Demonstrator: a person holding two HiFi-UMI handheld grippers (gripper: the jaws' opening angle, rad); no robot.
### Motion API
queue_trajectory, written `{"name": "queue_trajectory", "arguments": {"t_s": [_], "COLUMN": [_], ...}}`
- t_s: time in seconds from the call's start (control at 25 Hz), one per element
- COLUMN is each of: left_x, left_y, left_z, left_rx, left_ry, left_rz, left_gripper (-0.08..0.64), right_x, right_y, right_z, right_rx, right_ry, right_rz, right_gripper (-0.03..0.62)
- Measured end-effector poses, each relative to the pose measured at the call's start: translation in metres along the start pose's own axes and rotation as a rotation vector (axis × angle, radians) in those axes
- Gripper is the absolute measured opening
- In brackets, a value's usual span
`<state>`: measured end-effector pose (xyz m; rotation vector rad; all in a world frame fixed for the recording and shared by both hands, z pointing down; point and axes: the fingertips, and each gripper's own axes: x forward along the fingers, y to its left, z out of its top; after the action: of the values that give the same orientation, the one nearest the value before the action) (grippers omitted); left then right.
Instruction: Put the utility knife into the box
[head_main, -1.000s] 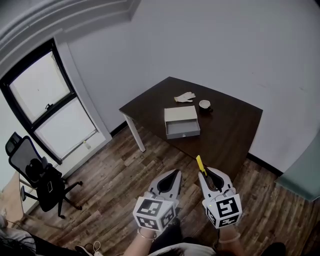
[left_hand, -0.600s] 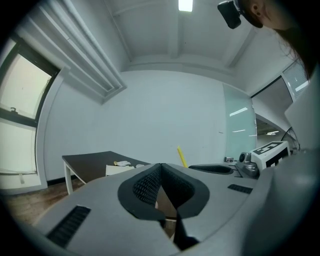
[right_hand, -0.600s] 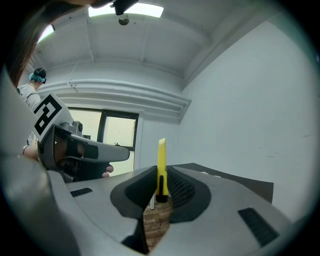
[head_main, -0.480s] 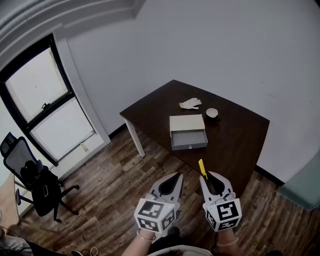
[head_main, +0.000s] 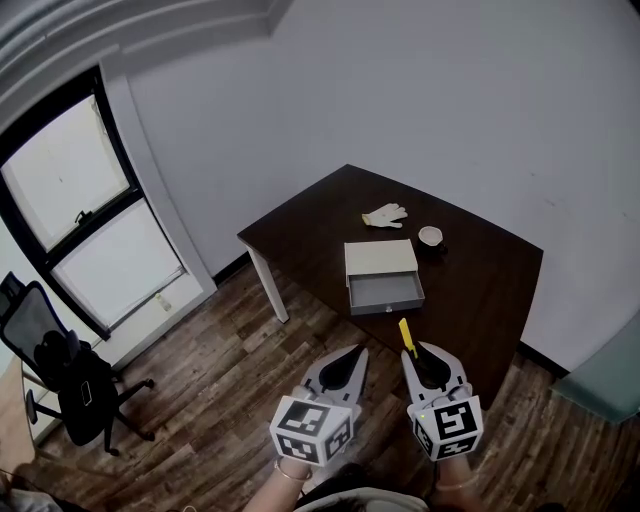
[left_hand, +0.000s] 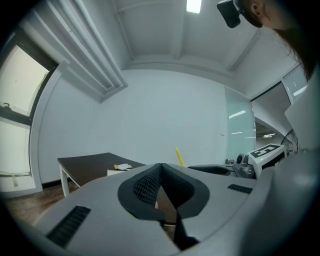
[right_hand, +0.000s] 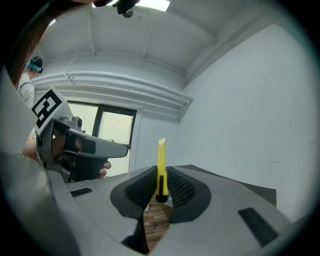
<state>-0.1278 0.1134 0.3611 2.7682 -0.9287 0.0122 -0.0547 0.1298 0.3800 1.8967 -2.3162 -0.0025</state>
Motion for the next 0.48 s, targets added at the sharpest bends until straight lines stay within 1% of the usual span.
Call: {"name": "queue_trajectory", "arguments": {"t_s": [0.16,0.48], "left_x": [0.006,0.016], "left_y": [0.016,0.035], "left_z": [0.004,0.009], "left_rx": [-0.002,-0.017], "left_ry": [0.003,0.003], "left_rz": [-0.014,-0.028], "left_gripper": [0.017,0.017], "right_x": [0.015,0.037], "right_y": [-0.004,-0.006], "right_z": [0.003,0.009], "right_rx": [0.028,0.029], "right_ry": [-0.01,-0.01], "right_rz": [-0.02,-0.028], "right_gripper": [0.067,0.067]}}
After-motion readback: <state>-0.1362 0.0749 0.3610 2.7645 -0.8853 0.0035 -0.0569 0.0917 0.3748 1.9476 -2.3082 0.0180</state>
